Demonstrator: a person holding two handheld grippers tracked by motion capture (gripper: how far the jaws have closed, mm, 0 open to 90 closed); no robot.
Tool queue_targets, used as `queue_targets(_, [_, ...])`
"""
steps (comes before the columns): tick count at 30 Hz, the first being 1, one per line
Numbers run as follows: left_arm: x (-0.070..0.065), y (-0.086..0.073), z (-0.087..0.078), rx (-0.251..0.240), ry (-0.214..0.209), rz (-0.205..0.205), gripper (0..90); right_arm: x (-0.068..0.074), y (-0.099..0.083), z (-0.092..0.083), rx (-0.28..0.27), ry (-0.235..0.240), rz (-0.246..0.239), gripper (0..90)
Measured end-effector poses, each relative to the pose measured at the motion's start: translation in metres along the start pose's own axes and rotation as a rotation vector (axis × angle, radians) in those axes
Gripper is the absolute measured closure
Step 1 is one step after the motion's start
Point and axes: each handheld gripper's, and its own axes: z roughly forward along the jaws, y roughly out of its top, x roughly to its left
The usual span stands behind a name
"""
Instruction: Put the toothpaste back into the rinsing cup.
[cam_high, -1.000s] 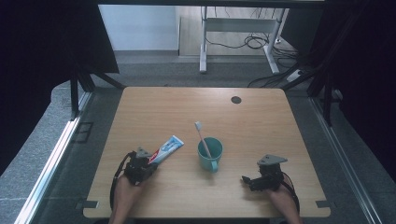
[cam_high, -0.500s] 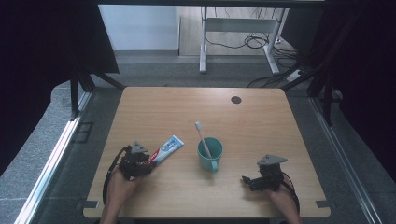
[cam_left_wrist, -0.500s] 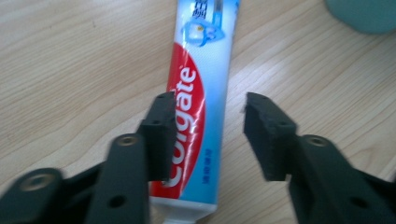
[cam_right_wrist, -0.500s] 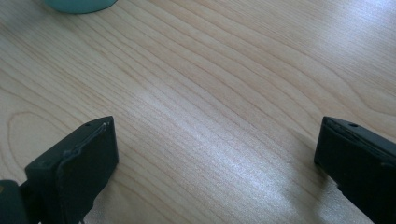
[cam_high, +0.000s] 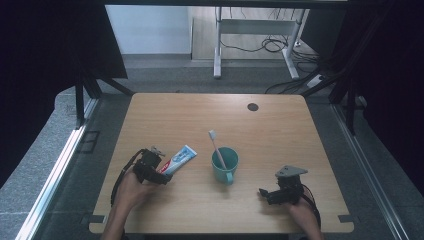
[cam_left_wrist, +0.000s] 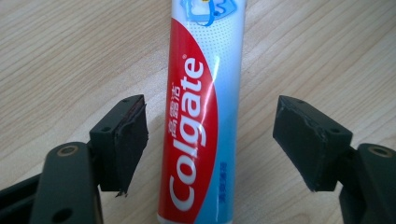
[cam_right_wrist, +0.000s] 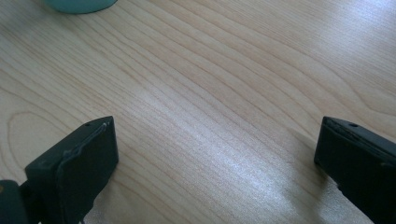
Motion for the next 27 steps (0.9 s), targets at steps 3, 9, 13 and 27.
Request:
queue_targets(3, [0.0,0.01,0.004,0.071,0.011,0.02,25.0,0.0,0.0,0.0,0.0,0.0,0.0,0.0])
queue_targets(9, [-0.002,0.025,0.011,0.173,0.018,0.055,24.9,0.0,0.0,0.0,0.0,0.0,-0.001,0.0])
queue_targets(13, [-0.001,0.035,0.014,0.224,0.02,0.074,27.7,0.0,0.0,0.0,0.0,0.0,-0.001,0.0])
queue_targets(27, [-0.004,0.063,0.028,0.353,0.03,0.109,35.1,0.0,0.0,0.0,0.002,0.0,-0.002,0.0])
